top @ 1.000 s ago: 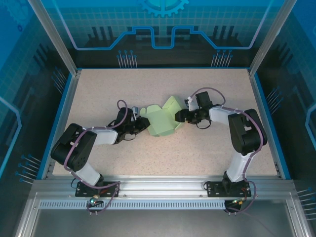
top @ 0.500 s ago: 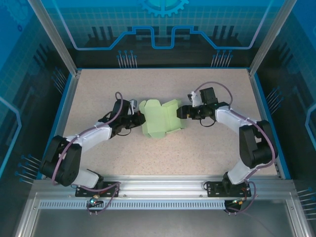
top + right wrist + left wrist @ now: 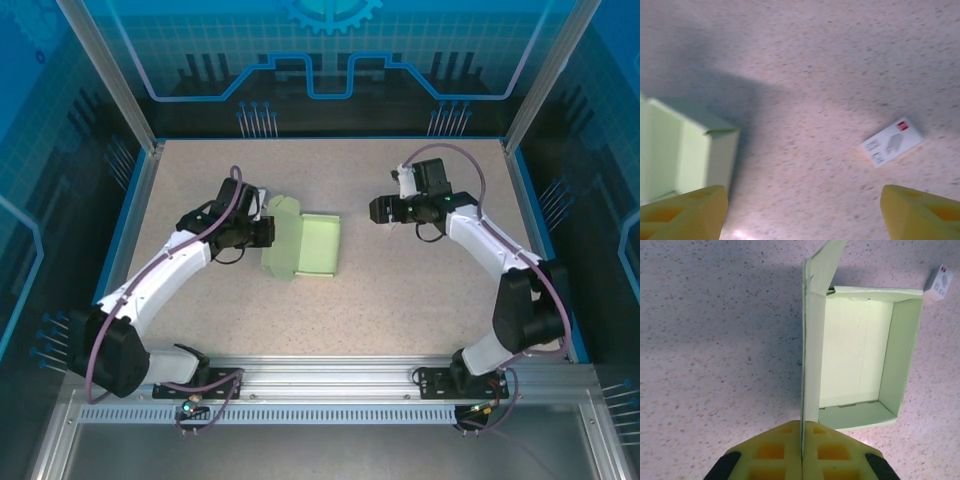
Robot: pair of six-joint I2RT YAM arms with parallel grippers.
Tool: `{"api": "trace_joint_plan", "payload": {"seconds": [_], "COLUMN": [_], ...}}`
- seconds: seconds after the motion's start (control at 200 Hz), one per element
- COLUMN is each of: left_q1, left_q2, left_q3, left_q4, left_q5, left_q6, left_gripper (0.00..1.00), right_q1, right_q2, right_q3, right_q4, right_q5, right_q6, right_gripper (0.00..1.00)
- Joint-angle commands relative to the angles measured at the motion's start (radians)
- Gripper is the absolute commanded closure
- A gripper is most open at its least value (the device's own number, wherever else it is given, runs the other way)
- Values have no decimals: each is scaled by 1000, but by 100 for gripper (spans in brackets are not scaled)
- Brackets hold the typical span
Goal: Fold the paper box
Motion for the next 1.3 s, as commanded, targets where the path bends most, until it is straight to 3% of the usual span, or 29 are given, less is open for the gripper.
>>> {"api": "trace_joint_plan", "payload": {"seconds": [0.0,0.245,0.63,0.976,1.296], "left_q1": [8,8,8,9,8], "left_q2": [27,63,76,77,75], "left_q3": [68,138,148,147,138], "left_q4": [-118,-142,-136,-131,-125], "left_q5": [-39,-41,-42,-36,-38], "left_q6": [78,100,108,111,115], "left_gripper": [99,99,98,98,98], "right_q1": [-20,-31,-35,-14,2], "right_q2": [105,302,525,641,628], "right_q3": [86,238,435,546,528], "right_q4": [-98,-198,-341,-437,-438], "right_q5": [130,177,158,189,226], "right_q6": [-111,-277,-351,-446,-476], "right_gripper": [18,13,7,14,31]}}
